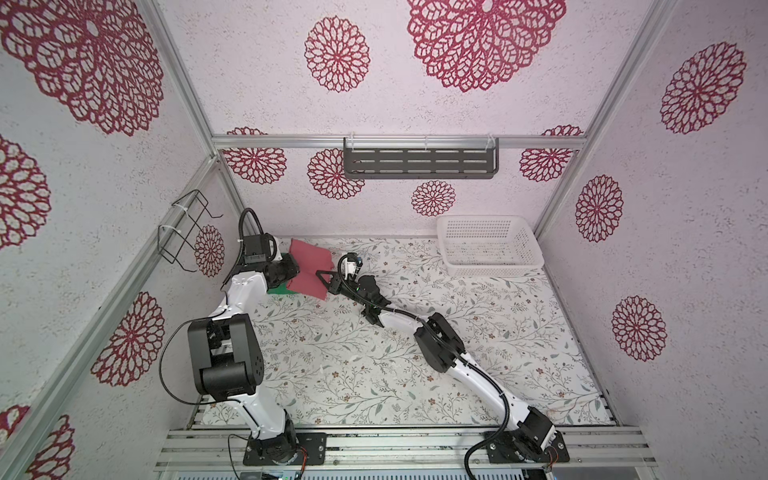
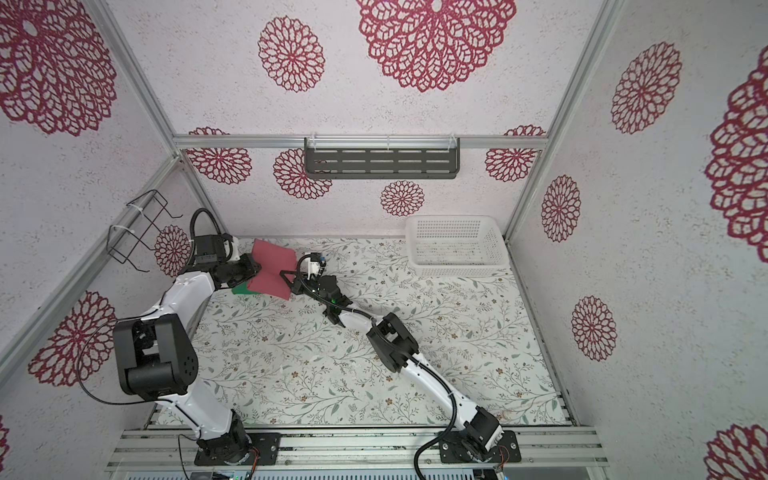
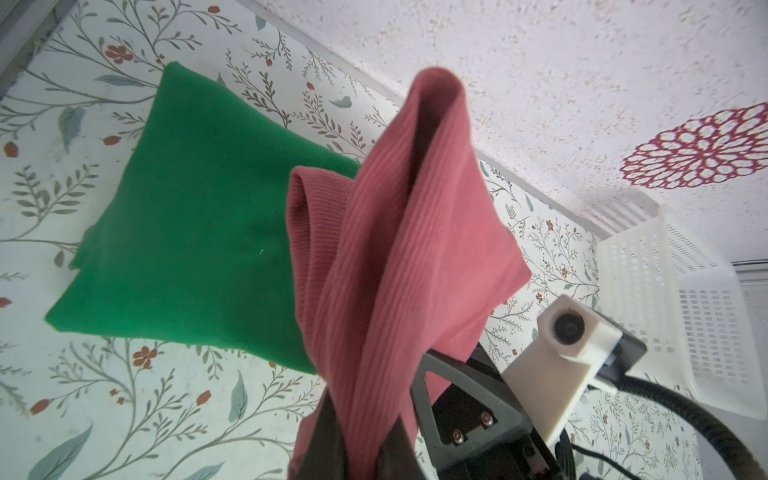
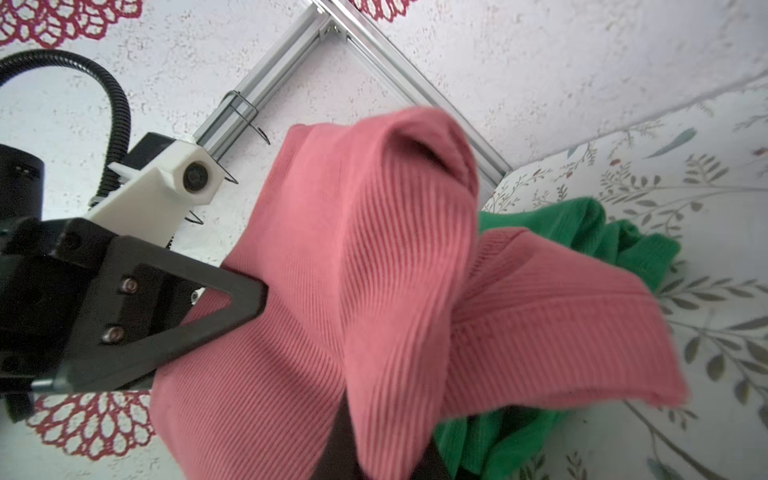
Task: Fold and stack the tank tops
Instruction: 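Carry the pink bundle with both grippers toward the green top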
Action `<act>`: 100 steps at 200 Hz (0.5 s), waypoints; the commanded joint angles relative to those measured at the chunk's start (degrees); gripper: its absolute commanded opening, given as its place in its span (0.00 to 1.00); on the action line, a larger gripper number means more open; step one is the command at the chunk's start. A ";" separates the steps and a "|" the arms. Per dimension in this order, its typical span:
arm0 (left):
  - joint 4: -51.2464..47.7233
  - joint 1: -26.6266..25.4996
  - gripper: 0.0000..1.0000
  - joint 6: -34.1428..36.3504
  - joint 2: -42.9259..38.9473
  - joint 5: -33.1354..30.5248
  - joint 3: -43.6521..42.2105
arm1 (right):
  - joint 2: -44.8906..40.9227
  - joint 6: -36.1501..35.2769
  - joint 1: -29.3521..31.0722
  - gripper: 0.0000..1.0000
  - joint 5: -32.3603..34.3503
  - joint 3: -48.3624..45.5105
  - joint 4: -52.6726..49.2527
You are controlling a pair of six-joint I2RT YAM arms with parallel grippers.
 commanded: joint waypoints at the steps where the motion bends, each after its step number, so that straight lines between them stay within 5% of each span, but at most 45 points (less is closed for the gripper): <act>1: 2.18 1.50 0.00 1.25 0.91 1.03 2.93 | -0.23 -3.81 -0.42 0.03 10.07 2.38 0.79; 100: 6.60 3.37 0.00 -0.41 8.05 3.30 5.61 | 0.49 -7.05 1.22 0.13 20.82 3.69 -2.29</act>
